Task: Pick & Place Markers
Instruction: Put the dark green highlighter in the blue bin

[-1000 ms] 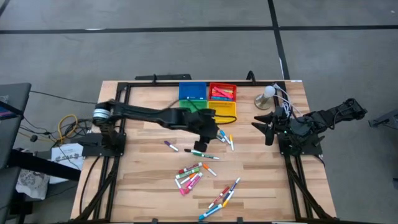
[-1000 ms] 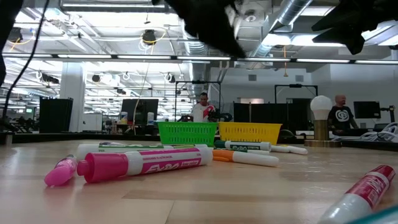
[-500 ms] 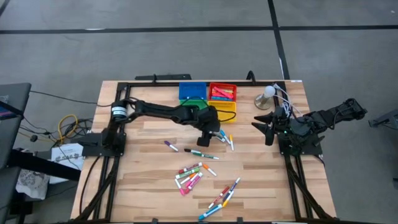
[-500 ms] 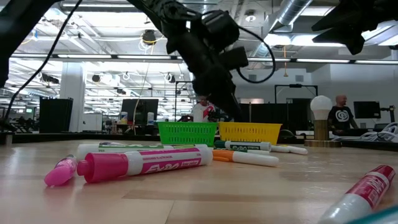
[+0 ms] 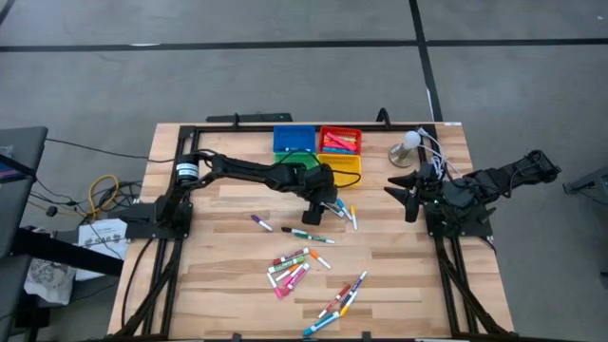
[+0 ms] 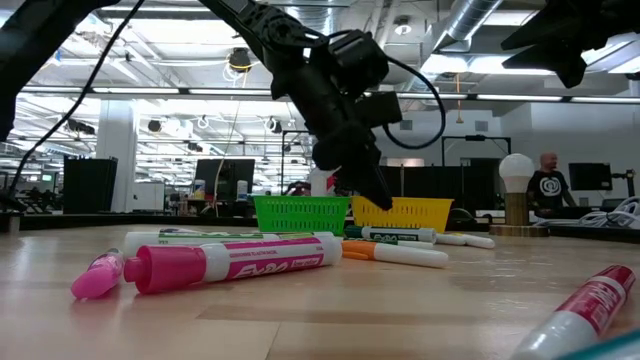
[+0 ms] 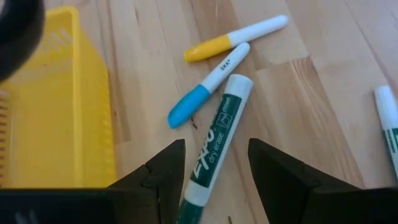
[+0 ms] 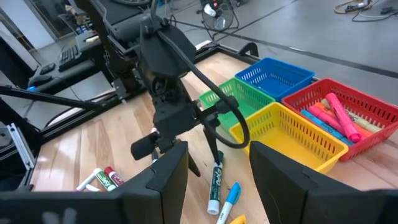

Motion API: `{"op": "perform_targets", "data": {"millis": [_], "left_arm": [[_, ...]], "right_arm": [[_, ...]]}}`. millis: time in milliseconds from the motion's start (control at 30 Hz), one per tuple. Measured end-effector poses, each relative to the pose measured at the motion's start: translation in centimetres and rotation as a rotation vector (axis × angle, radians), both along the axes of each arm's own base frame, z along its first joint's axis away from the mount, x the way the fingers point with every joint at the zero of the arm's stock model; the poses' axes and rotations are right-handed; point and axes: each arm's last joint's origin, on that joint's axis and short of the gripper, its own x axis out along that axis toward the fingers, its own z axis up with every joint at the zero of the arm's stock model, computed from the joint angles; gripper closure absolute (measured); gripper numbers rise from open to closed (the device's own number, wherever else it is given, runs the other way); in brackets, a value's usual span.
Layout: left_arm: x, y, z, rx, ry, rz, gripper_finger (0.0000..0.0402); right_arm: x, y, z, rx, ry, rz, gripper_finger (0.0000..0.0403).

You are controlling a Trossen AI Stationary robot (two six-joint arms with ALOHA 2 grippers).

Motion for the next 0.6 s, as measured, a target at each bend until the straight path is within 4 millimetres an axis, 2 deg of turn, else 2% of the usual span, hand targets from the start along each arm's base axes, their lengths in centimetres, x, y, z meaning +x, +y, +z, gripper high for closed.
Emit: {"op": "perform_targets", "data": {"millis": [133, 433, 600], "left_arm": [[0.0, -0.1, 0.0, -0.033, -0.004, -0.026, 0.0225], [0.4, 0.1, -3.2, -0.009, 0.059, -0.01, 0.0225], [0.5, 0.1, -3.7, -0.029, 0.067, 0.013, 0.0225]], "right_arm": [[0.0, 0.0, 0.0, 0.0, 0.0, 0.0, 0.0241], [0.0, 0.0, 0.0, 0.065, -0.022, -0.022, 0.0241], [0.0, 0.0, 0.0, 0.07, -0.024, -0.024, 0.0241]]}}
